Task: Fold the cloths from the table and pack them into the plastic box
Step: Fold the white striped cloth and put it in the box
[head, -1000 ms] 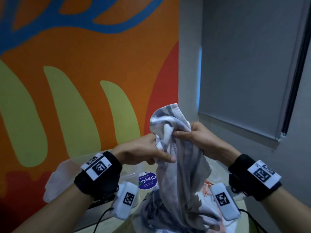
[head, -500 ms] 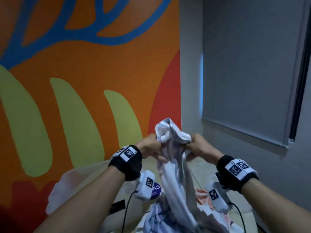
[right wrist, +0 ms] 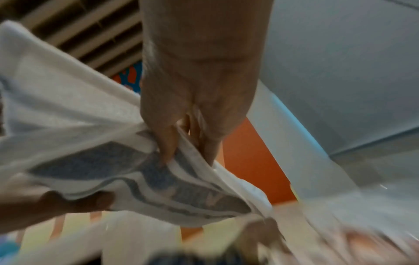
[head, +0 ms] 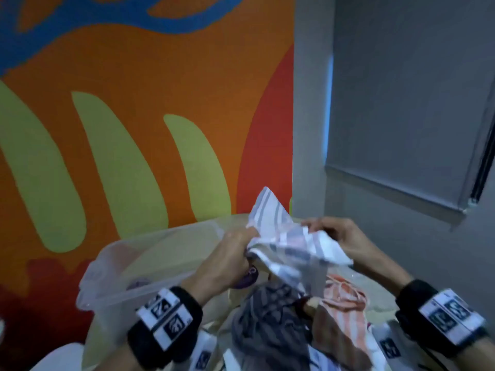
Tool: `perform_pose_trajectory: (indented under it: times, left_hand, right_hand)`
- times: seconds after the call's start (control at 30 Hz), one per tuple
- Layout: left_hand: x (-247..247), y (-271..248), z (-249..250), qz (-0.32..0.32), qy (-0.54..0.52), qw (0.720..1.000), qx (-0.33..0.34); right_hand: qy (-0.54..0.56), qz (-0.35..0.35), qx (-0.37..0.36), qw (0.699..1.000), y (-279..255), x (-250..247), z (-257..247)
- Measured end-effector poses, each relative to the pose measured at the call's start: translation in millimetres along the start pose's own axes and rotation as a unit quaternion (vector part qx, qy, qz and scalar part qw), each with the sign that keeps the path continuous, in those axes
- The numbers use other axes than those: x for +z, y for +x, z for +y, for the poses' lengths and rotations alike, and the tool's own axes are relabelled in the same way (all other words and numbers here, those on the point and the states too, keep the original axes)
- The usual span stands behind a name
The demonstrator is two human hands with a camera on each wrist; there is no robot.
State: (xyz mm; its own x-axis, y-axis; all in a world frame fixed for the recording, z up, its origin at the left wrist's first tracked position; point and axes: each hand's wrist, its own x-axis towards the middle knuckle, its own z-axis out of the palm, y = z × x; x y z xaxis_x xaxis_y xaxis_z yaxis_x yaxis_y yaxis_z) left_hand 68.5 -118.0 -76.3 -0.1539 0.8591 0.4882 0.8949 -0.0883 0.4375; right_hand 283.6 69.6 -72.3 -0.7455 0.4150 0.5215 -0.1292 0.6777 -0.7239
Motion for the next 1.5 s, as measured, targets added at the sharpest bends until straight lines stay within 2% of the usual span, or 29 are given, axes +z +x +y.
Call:
perform_pose_trajectory:
  times: [0.1,0.13,0.2,0.27,0.33,0.4,0.43,0.5,0.53,0.6,0.67,0.8,0.9,0.97,1.07,1.13,1.23,1.33,1.4,1.5]
  left_hand:
    - [63.3,-78.4,-24.2,-0.148,0.087,0.985,-0.029]
    - [81.9,-102.8,-32.4,-0.19,0.138,0.972,-0.028]
    - [108.4,-144.6,-43.3,-0.235,0.199,0.951,-0.026]
    - [116.8,-168.5,-45.9,-0.213,0.175,0.961,-0.026]
    - [115.4,-177.8,-42.2,-0.151,0.154,0.975,0.061]
    - [114.0,-179.6,-38.4,-0.113,0.128,0.973,0.156]
    - [112.8,-178.4,-37.7,-0.111,0.095,0.975,0.164]
    - [106.6,-170.3,-35.0,-0.11,-0.003,0.989,0.099]
    - [102.9,-164.3,-34.8,-0.116,-0.044,0.991,0.044]
    - [93.8,-148.5,-32.5,-0.135,-0.062,0.989,-0.025]
    - [90.8,-134.7,-31.9,-0.16,-0.036,0.985,-0.055]
    - [101.5,-133.2,-37.3,-0.173,0.014,0.978,-0.118]
    - [107.7,-136.2,-38.2,-0.152,0.002,0.973,-0.176]
    - [110.9,-135.2,-36.0,-0.13,0.001,0.968,-0.213]
    - [118.7,-133.7,-34.1,-0.097,-0.001,0.959,-0.267]
    - [122.5,-129.1,-37.1,-0.081,-0.003,0.953,-0.293]
    - [125.9,-122.8,-39.1,-0.06,0.002,0.952,-0.301]
    - [126.8,-123.4,-39.5,-0.048,-0.016,0.95,-0.309]
    - [125.2,-127.4,-40.4,-0.049,-0.065,0.942,-0.325]
    - [120.5,-139.6,-38.4,-0.059,-0.18,0.927,-0.324]
  right_hand:
    - [-0.159,-0.141,0.075,0.974,-75.0,39.7,52.6]
    - [-0.171,-0.188,0.087,0.963,-99.8,51.6,69.2]
    - [-0.175,-0.213,0.083,0.958,-143.0,68.4,85.9]
    - [-0.183,-0.187,0.091,0.961,-168.9,75.0,88.5]
    - [-0.225,-0.193,0.087,0.951,-182.0,80.1,88.3]
    - [-0.324,-0.193,0.014,0.926,-187.0,89.2,81.4]
    - [-0.359,-0.181,-0.024,0.915,-186.5,94.4,73.9]
    - [-0.358,-0.163,-0.08,0.916,-184.9,102.2,68.7]
    - [-0.311,-0.154,-0.083,0.934,-180.9,105.2,62.7]
    - [-0.204,-0.115,-0.024,0.972,-172.0,107.2,55.7]
    - [-0.121,-0.078,0.059,0.988,-160.4,104.7,50.2]
    - [-0.073,-0.058,0.172,0.981,-147.7,103.3,49.8]
    - [-0.056,-0.029,0.226,0.972,-146.6,102.1,58.2]
    - [-0.045,-0.01,0.243,0.969,-145.0,103.7,59.9]
    - [-0.042,-0.035,0.237,0.97,-139.6,108.8,55.5]
    - [-0.062,-0.056,0.245,0.966,-136.7,113.5,53.1]
    - [-0.165,-0.07,0.246,0.953,-133.6,119.5,55.4]
    - [-0.176,-0.06,0.264,0.946,-135.7,122.5,55.6]
    - [-0.156,-0.043,0.277,0.947,-138.0,123.8,50.6]
    - [-0.134,-0.019,0.254,0.958,-144.3,127.9,47.2]
